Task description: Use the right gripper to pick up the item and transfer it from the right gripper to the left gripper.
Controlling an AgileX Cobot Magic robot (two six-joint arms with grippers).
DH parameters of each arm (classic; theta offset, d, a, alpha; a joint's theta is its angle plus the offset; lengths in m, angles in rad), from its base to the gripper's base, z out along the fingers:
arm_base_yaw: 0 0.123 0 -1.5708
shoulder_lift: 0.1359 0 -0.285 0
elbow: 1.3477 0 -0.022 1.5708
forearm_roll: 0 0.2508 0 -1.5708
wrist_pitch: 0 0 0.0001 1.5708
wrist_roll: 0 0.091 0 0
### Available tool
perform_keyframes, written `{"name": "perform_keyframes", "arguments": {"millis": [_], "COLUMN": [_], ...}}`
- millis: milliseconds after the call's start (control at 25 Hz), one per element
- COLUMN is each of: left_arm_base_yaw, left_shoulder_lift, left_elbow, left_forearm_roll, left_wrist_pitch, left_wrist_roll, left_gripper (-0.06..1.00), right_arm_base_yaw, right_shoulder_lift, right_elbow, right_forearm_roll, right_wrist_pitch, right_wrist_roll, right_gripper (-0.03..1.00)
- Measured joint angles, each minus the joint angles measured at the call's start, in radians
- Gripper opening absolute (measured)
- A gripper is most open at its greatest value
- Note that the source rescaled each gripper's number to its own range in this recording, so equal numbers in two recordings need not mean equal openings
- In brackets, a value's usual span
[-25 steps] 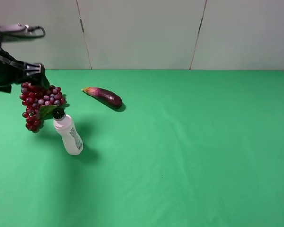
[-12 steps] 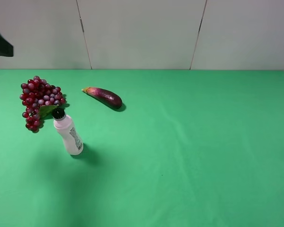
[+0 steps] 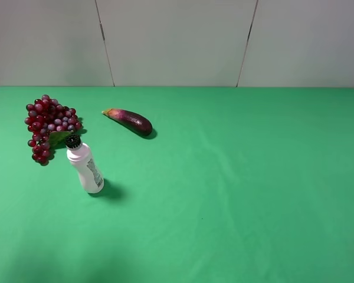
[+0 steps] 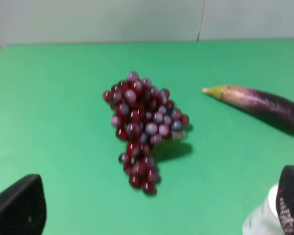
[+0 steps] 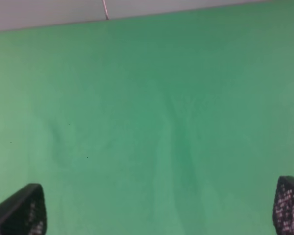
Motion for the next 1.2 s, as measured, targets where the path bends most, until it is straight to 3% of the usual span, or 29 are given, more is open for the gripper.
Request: {"name": "perform_keyframes", "arguments": {"millis": [280, 560, 680, 1200], "left_arm_base_yaw": [0.0, 0.0, 0.0, 0.0], "left_shoulder_lift": [-0.182, -0.319, -0.321, -0.35], "left_elbow": [0.061, 0.068, 0.068, 0.087], "left_forearm_roll": [-0.012, -0.164, -0.17, -0.173], "left_wrist_pitch": [0.132, 0.264, 0.321, 0.453], "left_wrist_roll": [0.001, 0.046, 0.087, 0.107], "left_gripper": [0.99, 0.99, 0.99, 0.99], "right_arm_base_yaw": [0.0, 0.0, 0.0, 0.0], "right_shoulder_lift": [0.0, 0.0, 0.0, 0.0], "right_elbow": [0.0, 0.0, 0.0, 0.0], "right_forearm_roll": [0.0, 0.0, 0.0, 0.0], "right_wrist_pitch": [0.0, 0.0, 0.001, 0.001], "right_wrist_roll": [0.0, 0.0, 0.0, 0.0], "right_gripper": [1.0, 1.0, 1.0, 1.0]}}
